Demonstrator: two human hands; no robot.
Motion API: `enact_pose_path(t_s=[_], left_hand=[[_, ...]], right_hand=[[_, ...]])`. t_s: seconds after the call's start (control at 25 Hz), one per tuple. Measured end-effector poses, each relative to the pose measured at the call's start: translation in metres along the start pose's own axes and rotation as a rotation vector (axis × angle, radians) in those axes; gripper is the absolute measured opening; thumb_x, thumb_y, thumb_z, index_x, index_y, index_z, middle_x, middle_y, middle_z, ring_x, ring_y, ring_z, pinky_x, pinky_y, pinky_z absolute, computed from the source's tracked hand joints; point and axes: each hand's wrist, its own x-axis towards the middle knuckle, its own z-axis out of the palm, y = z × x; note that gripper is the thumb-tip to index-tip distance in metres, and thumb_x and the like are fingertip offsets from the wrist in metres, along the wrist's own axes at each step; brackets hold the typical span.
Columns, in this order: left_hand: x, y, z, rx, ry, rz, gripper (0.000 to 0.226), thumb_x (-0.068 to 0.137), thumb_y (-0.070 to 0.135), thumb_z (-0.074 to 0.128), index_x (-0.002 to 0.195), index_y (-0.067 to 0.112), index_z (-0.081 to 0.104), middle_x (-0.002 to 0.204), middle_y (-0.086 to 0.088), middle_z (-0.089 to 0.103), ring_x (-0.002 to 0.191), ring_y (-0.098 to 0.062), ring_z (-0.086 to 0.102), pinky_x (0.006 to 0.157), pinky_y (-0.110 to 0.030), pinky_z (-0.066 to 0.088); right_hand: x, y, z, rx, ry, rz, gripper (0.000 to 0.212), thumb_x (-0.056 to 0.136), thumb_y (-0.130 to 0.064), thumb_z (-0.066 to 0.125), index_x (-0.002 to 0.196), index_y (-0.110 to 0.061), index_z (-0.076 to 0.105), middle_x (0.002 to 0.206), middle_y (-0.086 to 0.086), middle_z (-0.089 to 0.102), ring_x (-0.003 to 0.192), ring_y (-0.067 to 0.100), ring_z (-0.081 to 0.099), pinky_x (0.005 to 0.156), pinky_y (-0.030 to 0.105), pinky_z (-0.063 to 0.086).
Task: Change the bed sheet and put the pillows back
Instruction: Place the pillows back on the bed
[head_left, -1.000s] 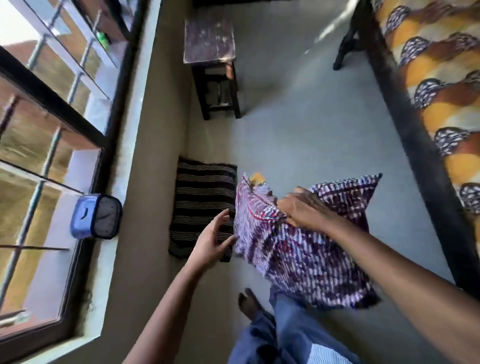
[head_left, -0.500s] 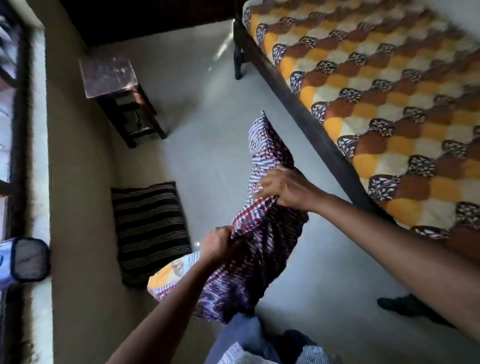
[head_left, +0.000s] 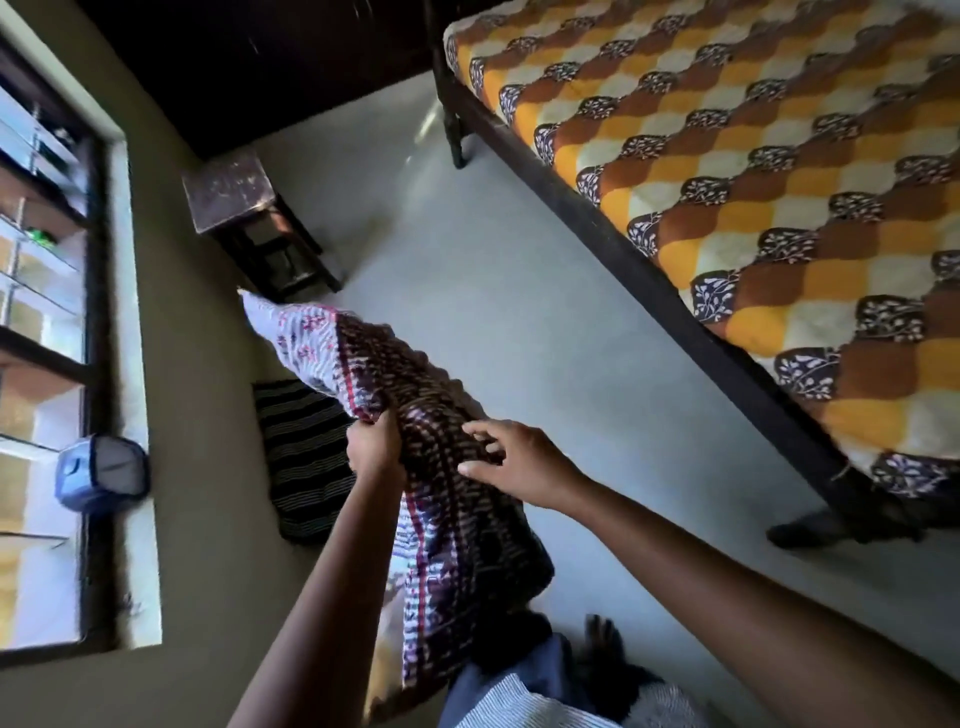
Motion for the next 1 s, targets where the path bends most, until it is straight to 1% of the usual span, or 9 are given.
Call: enact_pose_path(t_s=[0.16, 0.24, 0.36, 0.44, 0.52, 0.64, 0.76, 0.88, 1.0], left_hand=[[-0.006, -0.009, -0.012, -0.282, -0.131, -0.04, 0.069, 0.067, 0.049, 0.068, 0.118, 0.004, 0.057, 0.119, -0.019, 0.061, 0.11, -0.034, 0.059, 0.096, -0.047, 0.048], [-0.016, -0.011, -0.014, -0.419, -0.189, -0.088, 0.067, 0.071, 0.045, 0.073, 0.118, 0.001, 0.056, 0.114, -0.019, 0.063, 0.103, -0.035, 0.063, 0.086, -0.051, 0.053], [-0.035, -0.019, -0.008, -0.547, -0.318, -0.222, 0.057, 0.082, 0.041, 0.067, 0.119, 0.0, 0.05, 0.11, -0.018, 0.062, 0.094, -0.038, 0.064, 0.061, -0.045, 0.057], [-0.047, -0.02, -0.013, -0.642, -0.382, -0.296, 0.054, 0.088, 0.039, 0.061, 0.123, 0.001, 0.048, 0.111, -0.018, 0.062, 0.087, -0.033, 0.067, 0.054, -0.04, 0.055], [-0.058, -0.017, -0.033, -0.674, -0.539, -0.269, 0.038, 0.095, 0.035, 0.05, 0.114, 0.002, 0.052, 0.099, -0.012, 0.064, 0.062, -0.018, 0.069, 0.044, -0.029, 0.054], [-0.078, -0.035, -0.067, -0.295, -0.679, 0.151, 0.038, 0.093, 0.041, 0.048, 0.09, 0.006, 0.063, 0.076, -0.001, 0.071, 0.054, -0.01, 0.066, 0.052, -0.026, 0.054], [-0.085, -0.067, -0.07, 0.455, -0.277, 0.952, 0.07, 0.071, 0.067, 0.056, 0.121, 0.017, 0.057, 0.117, -0.002, 0.061, 0.106, -0.02, 0.056, 0.088, -0.035, 0.041], [-0.088, -0.076, -0.038, 0.581, -0.44, 0.941, 0.114, 0.049, 0.078, 0.038, 0.147, 0.02, 0.022, 0.148, -0.007, 0.031, 0.133, -0.028, 0.033, 0.109, -0.045, 0.024], [-0.088, -0.073, -0.002, 0.45, -0.416, 1.051, 0.098, 0.057, 0.066, 0.048, 0.14, 0.015, 0.036, 0.135, -0.01, 0.05, 0.121, -0.031, 0.049, 0.098, -0.048, 0.039]], right_hand=[[-0.02, -0.006, 0.063, 0.048, 0.044, 0.13, 0.106, 0.073, -0.051, 0.071, 0.15, -0.015, 0.007, 0.156, 0.01, 0.013, 0.143, 0.022, 0.017, 0.115, 0.031, 0.018], [-0.014, -0.01, 0.078, -0.005, 0.216, 0.252, 0.115, 0.069, -0.056, 0.071, 0.149, -0.013, 0.001, 0.154, 0.017, 0.014, 0.142, 0.029, 0.019, 0.115, 0.038, 0.021], [-0.004, 0.001, 0.058, -0.289, 0.422, 0.259, 0.085, 0.075, -0.034, 0.068, 0.146, -0.013, 0.025, 0.141, 0.016, 0.04, 0.128, 0.033, 0.041, 0.105, 0.04, 0.036], [-0.001, 0.005, 0.034, -0.411, 0.463, 0.076, 0.056, 0.067, -0.011, 0.067, 0.122, -0.006, 0.056, 0.114, 0.016, 0.06, 0.104, 0.035, 0.059, 0.085, 0.037, 0.048], [-0.001, -0.002, 0.015, -0.502, 0.437, 0.011, 0.038, 0.062, -0.005, 0.063, 0.1, -0.006, 0.064, 0.095, 0.014, 0.063, 0.088, 0.034, 0.063, 0.069, 0.036, 0.05], [-0.011, -0.012, 0.0, -0.657, 0.389, -0.029, 0.039, 0.066, -0.002, 0.056, 0.104, -0.008, 0.062, 0.099, 0.01, 0.061, 0.092, 0.032, 0.06, 0.068, 0.034, 0.048], [-0.032, -0.012, -0.004, -0.75, 0.397, -0.149, 0.051, 0.065, 0.007, 0.055, 0.113, -0.01, 0.063, 0.1, 0.009, 0.063, 0.091, 0.031, 0.059, 0.066, 0.029, 0.047], [-0.059, -0.01, -0.013, -0.736, 0.478, -0.24, 0.063, 0.054, 0.019, 0.058, 0.108, -0.011, 0.068, 0.092, 0.008, 0.067, 0.083, 0.03, 0.064, 0.06, 0.026, 0.049], [-0.086, -0.004, -0.043, -0.734, 0.621, -0.246, 0.068, 0.048, 0.026, 0.056, 0.102, -0.012, 0.072, 0.08, 0.004, 0.065, 0.074, 0.024, 0.064, 0.054, 0.016, 0.038]])
